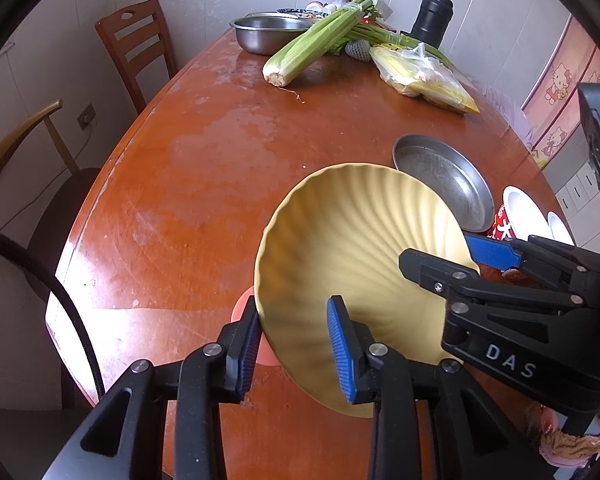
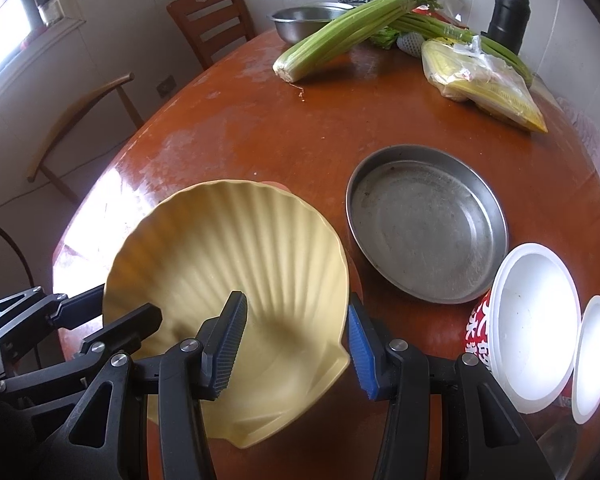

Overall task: Organize plates and bowls
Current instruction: 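Lower the yellow plate with the left tool into the orange plate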

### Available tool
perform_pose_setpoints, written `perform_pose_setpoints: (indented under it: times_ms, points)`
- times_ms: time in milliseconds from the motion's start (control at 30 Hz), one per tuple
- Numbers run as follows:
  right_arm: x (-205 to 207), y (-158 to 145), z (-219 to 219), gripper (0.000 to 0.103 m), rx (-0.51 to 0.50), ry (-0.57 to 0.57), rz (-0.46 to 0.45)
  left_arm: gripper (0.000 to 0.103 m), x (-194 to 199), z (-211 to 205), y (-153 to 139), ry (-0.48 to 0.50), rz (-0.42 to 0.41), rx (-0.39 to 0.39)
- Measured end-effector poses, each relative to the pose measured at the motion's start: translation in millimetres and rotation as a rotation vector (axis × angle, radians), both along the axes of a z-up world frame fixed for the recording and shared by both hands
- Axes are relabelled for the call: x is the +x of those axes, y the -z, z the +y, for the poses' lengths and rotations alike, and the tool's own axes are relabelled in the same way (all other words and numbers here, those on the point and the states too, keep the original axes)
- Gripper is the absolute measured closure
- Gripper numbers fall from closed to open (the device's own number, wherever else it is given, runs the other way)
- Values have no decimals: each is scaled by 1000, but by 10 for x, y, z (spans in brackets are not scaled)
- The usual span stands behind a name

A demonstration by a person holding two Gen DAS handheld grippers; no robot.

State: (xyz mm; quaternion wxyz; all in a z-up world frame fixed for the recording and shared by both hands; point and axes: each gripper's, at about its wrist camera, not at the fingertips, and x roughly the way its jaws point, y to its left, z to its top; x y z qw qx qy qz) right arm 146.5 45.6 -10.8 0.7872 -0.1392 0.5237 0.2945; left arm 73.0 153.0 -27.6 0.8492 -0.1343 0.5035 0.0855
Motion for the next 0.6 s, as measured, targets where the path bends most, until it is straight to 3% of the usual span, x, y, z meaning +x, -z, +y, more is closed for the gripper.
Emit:
perform_pose_setpoints:
  times_ms: [600]
  points:
    - [-7, -122, -182, 52, 27, 58, -16, 68, -17, -2, 9, 10, -9, 5]
